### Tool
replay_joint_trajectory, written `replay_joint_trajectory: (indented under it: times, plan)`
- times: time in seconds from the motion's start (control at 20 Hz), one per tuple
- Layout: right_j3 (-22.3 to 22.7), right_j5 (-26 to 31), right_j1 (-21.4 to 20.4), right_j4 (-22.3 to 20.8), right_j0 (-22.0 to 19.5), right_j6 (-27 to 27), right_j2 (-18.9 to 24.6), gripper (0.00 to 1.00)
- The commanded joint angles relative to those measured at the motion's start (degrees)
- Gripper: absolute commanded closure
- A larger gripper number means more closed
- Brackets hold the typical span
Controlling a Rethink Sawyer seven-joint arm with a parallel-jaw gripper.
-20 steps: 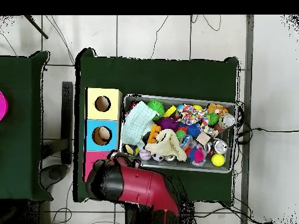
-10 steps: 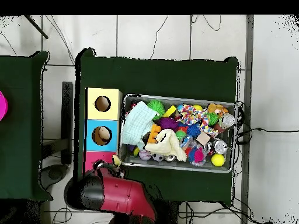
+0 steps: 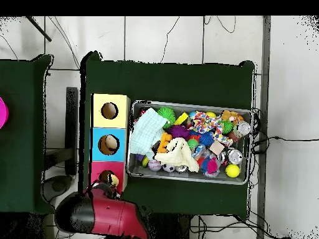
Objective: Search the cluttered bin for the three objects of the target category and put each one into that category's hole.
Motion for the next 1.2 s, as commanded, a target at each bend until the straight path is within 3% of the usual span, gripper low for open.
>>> replay_joint_trajectory:
  times: [0.05, 0.7, 1.2]
  plan:
    - [2.88, -5.48, 3.5, 3.62, -2.85, 14.4, 2.11, 1.0]
    - [1.89, -4.79, 3.91, 4.2, -2.36, 13.53, 1.99, 1.0]
    - [1.27, -1.43, 2.36, 7.48, -0.32, 14.94, 3.67, 1.0]
